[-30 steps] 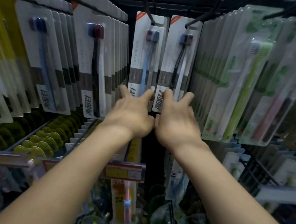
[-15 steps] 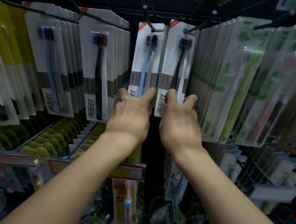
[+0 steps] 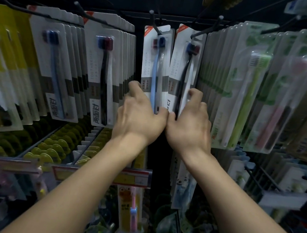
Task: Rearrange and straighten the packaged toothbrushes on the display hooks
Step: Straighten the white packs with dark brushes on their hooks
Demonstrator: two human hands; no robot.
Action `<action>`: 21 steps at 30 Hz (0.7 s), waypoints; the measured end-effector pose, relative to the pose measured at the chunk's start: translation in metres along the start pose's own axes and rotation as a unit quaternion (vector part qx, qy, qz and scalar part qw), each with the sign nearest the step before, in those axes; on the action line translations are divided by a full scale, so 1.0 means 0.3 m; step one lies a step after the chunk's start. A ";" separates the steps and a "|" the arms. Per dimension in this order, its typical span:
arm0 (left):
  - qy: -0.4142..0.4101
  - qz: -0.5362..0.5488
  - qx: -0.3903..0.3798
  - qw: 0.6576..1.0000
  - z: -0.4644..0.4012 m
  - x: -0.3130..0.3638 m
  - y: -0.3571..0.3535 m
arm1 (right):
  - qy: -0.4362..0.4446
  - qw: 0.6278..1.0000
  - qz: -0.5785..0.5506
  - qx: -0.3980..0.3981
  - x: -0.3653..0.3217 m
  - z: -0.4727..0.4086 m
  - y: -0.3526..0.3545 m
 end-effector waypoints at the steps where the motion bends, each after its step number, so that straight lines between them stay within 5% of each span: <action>1: 0.014 0.007 0.001 1.000 -0.007 -0.007 0.000 | -0.019 1.000 0.007 -0.008 0.006 -0.005 0.001; 21: 0.084 0.050 0.033 0.995 0.008 -0.022 0.032 | -0.065 0.997 0.005 -0.041 -0.001 -0.011 0.033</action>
Point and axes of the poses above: each hand's wrist, its own z-axis away from the middle knuckle, its own y-axis out of the back of the hand, x = y × z, the point moved 6 cm from there along -z, towards the middle knuckle, and after that the axes turned 12 degrees about z, right-handed, at the moved point
